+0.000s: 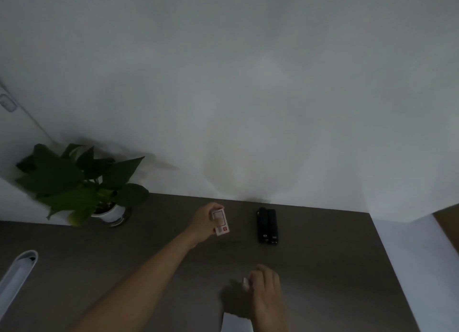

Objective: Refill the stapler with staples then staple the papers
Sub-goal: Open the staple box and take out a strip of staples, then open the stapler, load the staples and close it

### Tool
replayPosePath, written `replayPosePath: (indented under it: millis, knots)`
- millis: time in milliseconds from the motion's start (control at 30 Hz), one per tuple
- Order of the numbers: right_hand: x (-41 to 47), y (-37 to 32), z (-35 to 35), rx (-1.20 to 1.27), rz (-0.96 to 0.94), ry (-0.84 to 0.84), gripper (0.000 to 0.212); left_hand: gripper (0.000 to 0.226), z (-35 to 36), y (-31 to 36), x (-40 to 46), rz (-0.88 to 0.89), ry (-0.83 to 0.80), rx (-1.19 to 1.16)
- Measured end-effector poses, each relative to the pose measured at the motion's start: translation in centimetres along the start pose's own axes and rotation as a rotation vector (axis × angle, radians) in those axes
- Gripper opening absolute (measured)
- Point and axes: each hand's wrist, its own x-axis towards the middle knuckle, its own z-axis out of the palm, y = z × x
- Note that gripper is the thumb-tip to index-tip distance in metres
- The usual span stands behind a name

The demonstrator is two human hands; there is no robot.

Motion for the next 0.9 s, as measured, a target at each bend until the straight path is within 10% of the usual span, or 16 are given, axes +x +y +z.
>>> replayPosePath:
  millis: [600,900]
  knots:
    - [3.7,3.2,9.8,0.002,0.224,-0.067,0.020,0.042,4.0,-9.1,11.5,0.099,-0.015,0.513]
    - [18.6,6.9,5.5,-0.096,0.399,0.057,0.050,0.035,3.2,-9.1,4.1,0.187,0.277,0.440]
